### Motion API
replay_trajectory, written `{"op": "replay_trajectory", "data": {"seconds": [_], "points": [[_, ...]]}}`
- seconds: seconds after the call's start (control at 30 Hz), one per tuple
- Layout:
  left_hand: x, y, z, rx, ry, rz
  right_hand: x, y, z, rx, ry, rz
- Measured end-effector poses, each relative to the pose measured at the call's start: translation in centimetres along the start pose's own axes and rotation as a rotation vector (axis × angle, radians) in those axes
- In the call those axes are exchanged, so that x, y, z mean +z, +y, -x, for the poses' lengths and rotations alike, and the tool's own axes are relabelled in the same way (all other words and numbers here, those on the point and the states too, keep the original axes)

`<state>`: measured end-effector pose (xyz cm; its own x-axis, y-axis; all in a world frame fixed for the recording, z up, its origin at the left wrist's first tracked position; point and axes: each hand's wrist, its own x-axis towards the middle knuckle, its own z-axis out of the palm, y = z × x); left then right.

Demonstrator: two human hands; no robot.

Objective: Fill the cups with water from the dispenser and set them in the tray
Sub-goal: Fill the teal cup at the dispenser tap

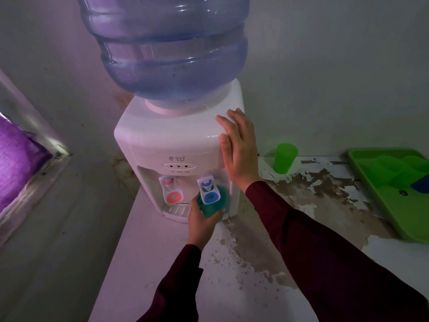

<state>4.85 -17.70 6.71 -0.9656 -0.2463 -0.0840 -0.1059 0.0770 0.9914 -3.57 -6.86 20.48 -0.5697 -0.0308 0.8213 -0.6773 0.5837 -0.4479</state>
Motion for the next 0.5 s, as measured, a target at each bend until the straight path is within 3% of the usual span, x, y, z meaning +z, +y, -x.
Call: {"op": "replay_trajectory", "data": {"seconds": [0.17, 0.37, 0.5], "points": [[0.3, -0.2, 1.9, 0.0, 0.054, 0.025, -1.4, 1.3, 6.0, 0.153, -0.181, -0.064], [0.6, -0.4, 3.8, -0.081, 0.044, -0.008, -4.9, 3.2, 19.4, 0.676, -0.587, -0.196], [2.2, -0.5, 5.3, -0.092, -0.011, -0.061, -6.9, 3.0, 23.7, 0.833, -0.635, -0.287]]}}
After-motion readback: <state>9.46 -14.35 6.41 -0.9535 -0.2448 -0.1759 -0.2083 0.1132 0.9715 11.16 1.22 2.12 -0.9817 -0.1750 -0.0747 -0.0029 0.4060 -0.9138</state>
